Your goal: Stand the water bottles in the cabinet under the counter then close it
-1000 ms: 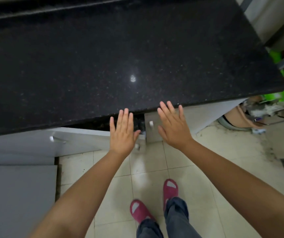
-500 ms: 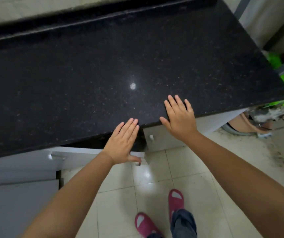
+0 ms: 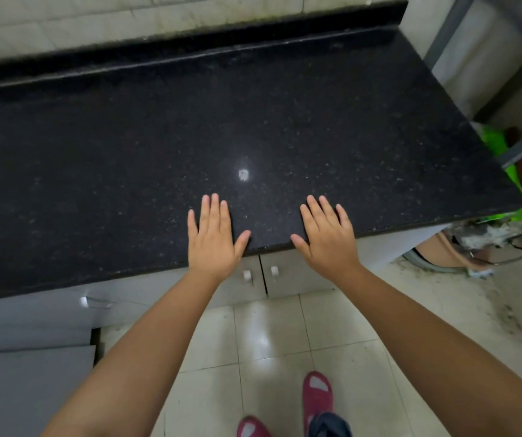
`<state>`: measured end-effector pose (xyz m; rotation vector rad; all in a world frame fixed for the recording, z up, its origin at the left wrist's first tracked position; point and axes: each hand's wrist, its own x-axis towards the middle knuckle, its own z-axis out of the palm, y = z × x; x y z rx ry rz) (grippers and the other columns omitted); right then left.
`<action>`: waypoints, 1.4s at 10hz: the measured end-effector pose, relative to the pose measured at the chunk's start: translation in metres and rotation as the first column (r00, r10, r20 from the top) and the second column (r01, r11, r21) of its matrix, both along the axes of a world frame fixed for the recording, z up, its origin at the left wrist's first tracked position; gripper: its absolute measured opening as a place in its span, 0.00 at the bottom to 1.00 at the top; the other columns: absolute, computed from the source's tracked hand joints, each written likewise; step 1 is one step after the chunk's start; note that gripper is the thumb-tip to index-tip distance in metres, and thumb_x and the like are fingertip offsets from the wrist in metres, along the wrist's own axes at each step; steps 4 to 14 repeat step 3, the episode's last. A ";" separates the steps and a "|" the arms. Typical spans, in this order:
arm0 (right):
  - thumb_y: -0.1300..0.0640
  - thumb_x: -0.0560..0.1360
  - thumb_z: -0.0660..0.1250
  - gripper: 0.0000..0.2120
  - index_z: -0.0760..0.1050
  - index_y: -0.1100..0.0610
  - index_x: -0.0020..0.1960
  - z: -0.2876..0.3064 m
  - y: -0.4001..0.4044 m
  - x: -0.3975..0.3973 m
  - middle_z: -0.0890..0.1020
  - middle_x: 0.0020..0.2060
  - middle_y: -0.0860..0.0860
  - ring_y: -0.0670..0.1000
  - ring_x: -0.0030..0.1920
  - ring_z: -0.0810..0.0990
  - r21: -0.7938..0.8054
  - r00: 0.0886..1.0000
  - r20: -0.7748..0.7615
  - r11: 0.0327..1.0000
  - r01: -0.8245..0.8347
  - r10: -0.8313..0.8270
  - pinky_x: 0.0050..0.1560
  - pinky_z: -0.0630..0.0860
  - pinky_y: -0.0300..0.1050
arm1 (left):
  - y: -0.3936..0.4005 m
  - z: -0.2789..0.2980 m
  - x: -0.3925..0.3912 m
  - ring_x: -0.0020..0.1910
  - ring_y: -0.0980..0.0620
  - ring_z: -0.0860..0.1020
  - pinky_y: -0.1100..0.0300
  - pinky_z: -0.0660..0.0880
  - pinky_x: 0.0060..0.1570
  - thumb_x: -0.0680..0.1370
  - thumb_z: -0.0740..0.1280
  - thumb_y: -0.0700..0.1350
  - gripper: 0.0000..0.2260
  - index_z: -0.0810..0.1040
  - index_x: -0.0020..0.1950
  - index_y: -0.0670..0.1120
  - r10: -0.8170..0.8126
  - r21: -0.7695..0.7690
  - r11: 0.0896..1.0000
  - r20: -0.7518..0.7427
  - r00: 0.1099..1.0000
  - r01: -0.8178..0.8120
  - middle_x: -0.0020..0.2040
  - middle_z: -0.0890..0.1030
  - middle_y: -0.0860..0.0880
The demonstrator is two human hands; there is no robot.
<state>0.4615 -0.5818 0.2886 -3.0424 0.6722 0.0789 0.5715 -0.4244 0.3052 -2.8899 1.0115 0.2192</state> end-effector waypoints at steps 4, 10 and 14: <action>0.41 0.79 0.37 0.33 0.66 0.60 0.70 0.023 0.001 0.005 0.69 0.72 0.55 0.54 0.73 0.65 0.185 0.994 0.088 0.982 0.050 -0.067 0.73 0.62 0.50 | -0.003 0.001 0.006 0.78 0.45 0.41 0.52 0.42 0.77 0.81 0.46 0.58 0.32 0.43 0.76 0.39 0.075 -0.023 0.997 -0.101 0.992 -0.078 0.78 0.43 0.40; 0.41 0.79 0.37 0.33 0.66 0.60 0.70 0.023 0.001 0.005 0.69 0.72 0.55 0.54 0.73 0.65 0.185 0.994 0.088 0.982 0.050 -0.067 0.73 0.62 0.50 | -0.003 0.001 0.006 0.78 0.45 0.41 0.52 0.42 0.77 0.81 0.46 0.58 0.32 0.43 0.76 0.39 0.075 -0.023 0.997 -0.101 0.992 -0.078 0.78 0.43 0.40; 0.41 0.79 0.37 0.33 0.66 0.60 0.70 0.023 0.001 0.005 0.69 0.72 0.55 0.54 0.73 0.65 0.185 0.994 0.088 0.982 0.050 -0.067 0.73 0.62 0.50 | -0.003 0.001 0.006 0.78 0.45 0.41 0.52 0.42 0.77 0.81 0.46 0.58 0.32 0.43 0.76 0.39 0.075 -0.023 0.997 -0.101 0.992 -0.078 0.78 0.43 0.40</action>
